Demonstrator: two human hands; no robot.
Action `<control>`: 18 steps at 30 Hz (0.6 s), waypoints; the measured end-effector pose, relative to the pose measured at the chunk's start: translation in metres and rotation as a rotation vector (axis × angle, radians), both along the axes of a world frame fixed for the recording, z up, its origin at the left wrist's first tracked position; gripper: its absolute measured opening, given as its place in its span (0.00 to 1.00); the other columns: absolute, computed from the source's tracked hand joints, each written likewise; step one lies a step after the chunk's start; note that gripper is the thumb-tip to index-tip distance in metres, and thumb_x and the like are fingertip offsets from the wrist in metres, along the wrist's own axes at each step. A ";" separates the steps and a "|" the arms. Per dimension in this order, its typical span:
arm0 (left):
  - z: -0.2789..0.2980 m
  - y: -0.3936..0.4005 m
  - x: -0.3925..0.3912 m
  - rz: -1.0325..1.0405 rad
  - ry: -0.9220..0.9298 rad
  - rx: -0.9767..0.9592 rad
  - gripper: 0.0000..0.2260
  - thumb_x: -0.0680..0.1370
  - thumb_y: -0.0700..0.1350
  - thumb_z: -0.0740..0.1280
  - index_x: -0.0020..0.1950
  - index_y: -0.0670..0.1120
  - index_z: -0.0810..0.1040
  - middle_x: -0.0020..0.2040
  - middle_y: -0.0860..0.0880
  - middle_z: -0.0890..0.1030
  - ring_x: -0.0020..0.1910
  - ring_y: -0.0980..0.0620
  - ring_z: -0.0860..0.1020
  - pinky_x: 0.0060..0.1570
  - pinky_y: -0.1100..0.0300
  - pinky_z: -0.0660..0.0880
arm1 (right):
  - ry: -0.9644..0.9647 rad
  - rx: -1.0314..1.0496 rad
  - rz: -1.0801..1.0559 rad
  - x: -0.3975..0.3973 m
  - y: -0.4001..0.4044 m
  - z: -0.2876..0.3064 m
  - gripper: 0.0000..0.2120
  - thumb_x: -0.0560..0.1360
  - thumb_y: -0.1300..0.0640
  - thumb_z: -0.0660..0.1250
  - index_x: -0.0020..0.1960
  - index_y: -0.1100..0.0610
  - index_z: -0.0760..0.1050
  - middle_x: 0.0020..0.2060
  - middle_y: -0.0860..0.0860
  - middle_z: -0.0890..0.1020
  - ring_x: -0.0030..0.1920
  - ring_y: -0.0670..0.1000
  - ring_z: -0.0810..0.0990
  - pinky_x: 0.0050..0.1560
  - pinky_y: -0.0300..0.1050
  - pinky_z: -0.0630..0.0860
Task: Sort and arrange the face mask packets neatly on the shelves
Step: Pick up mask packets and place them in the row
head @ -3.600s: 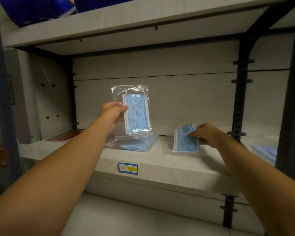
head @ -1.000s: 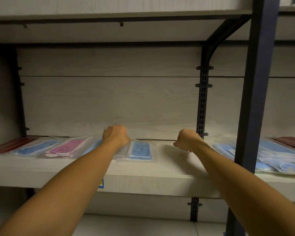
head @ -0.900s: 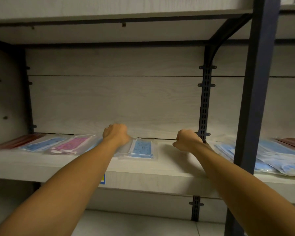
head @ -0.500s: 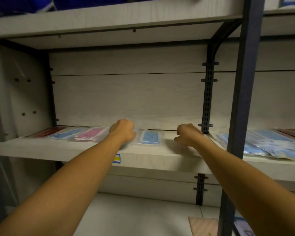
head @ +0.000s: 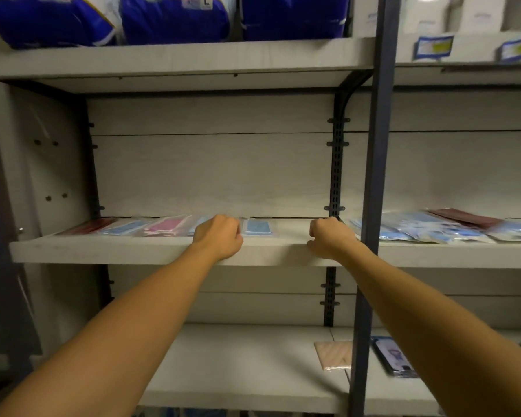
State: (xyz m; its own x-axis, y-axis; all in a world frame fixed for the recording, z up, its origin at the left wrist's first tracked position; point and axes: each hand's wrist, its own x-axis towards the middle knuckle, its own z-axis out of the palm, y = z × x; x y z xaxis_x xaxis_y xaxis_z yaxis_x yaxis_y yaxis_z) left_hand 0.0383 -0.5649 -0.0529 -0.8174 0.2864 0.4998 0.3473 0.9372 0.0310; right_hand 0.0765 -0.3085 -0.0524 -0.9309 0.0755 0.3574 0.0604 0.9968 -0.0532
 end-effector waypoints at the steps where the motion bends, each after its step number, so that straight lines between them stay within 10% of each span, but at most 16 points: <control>1: -0.001 0.001 0.005 -0.008 -0.002 -0.005 0.10 0.79 0.47 0.63 0.54 0.48 0.82 0.51 0.47 0.82 0.46 0.45 0.80 0.47 0.51 0.81 | 0.012 -0.001 -0.006 0.008 0.001 0.000 0.12 0.78 0.56 0.66 0.59 0.58 0.76 0.49 0.55 0.80 0.47 0.55 0.79 0.47 0.48 0.80; 18: 0.002 0.095 0.062 -0.155 -0.059 -0.050 0.10 0.80 0.48 0.61 0.55 0.47 0.79 0.54 0.46 0.80 0.50 0.44 0.79 0.48 0.52 0.79 | 0.012 -0.011 -0.140 0.103 0.073 0.002 0.12 0.77 0.56 0.68 0.59 0.57 0.77 0.49 0.55 0.80 0.48 0.54 0.80 0.52 0.50 0.81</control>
State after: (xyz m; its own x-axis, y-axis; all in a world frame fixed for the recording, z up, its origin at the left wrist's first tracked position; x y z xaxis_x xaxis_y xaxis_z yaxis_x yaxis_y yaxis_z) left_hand 0.1007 -0.4704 -0.0511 -0.7890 0.4346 0.4343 0.4866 0.8736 0.0098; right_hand 0.1796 -0.2351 -0.0505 -0.9066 0.2080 0.3671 0.1980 0.9780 -0.0654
